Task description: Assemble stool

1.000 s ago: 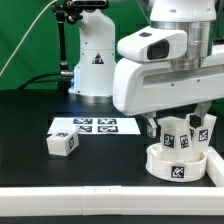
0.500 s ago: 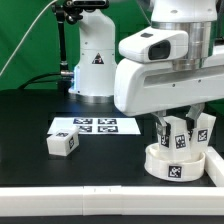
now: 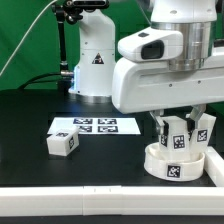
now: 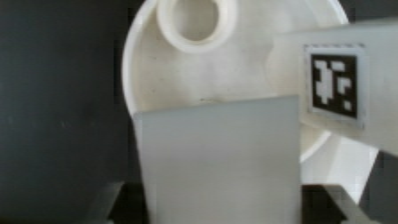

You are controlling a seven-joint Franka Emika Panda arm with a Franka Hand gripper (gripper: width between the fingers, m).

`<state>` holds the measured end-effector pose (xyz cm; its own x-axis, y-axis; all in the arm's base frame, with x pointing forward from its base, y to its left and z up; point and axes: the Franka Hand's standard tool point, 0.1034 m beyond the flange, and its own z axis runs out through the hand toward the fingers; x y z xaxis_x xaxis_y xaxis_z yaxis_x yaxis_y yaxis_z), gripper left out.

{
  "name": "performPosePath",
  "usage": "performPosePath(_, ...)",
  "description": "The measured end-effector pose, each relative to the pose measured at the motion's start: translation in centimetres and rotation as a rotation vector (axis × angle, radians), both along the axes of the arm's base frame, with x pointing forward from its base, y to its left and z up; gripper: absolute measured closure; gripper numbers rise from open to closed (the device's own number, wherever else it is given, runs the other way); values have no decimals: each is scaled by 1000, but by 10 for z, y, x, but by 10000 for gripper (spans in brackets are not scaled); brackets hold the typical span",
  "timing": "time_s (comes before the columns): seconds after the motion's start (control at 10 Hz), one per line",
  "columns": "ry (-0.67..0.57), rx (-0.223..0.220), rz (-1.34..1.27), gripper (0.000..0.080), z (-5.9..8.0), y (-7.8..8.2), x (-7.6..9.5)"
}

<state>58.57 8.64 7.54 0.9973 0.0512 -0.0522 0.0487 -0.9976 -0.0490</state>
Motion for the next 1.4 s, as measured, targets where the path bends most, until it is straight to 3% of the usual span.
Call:
performPosePath(0.4,-17,26,-489,455,-2,1,1)
performPosePath(0.6,6,37,-732,455,-3,10,0)
performPosePath(1.4,46,29,-1186,456,-4,14,1)
